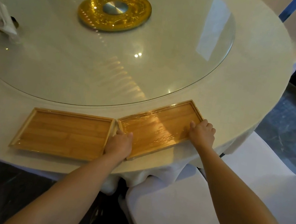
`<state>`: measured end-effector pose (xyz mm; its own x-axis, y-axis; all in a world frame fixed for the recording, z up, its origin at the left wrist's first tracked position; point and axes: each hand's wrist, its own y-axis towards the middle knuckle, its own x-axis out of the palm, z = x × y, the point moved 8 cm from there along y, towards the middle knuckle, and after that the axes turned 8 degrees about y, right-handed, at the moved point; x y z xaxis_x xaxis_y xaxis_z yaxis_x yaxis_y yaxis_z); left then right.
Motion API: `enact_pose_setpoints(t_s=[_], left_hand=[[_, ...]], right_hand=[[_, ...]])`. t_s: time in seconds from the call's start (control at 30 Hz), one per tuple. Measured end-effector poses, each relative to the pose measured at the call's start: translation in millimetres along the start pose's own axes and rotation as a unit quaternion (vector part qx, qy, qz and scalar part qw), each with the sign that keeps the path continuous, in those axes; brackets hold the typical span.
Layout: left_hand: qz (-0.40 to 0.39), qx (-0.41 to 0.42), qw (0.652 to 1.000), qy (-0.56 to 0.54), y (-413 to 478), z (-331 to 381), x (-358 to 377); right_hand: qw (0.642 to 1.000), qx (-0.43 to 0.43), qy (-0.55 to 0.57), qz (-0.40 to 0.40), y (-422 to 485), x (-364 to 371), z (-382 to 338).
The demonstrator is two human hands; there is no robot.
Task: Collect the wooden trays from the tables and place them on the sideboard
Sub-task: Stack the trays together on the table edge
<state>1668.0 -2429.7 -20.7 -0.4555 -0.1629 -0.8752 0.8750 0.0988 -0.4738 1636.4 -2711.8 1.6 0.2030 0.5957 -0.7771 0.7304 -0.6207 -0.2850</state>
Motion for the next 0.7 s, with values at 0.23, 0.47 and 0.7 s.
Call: enact_pose_setpoints(t_s=[0.23, 0.47, 0.7], left_hand=[[0.02, 0.025, 0.995, -0.097, -5, 2, -10], [0.051, 0.079, 0.993, -0.071, 0, -9, -36], [0.128, 0.106, 0.985, -0.042, 24, -67, -83]], right_hand=[[0.996, 0.08, 0.009, 0.032, -7, -3, 12], [0.983, 0.181, 0.032, 0.012, -27, -6, 22], [0.979, 0.168, 0.111, 0.022, -61, 10, -30]])
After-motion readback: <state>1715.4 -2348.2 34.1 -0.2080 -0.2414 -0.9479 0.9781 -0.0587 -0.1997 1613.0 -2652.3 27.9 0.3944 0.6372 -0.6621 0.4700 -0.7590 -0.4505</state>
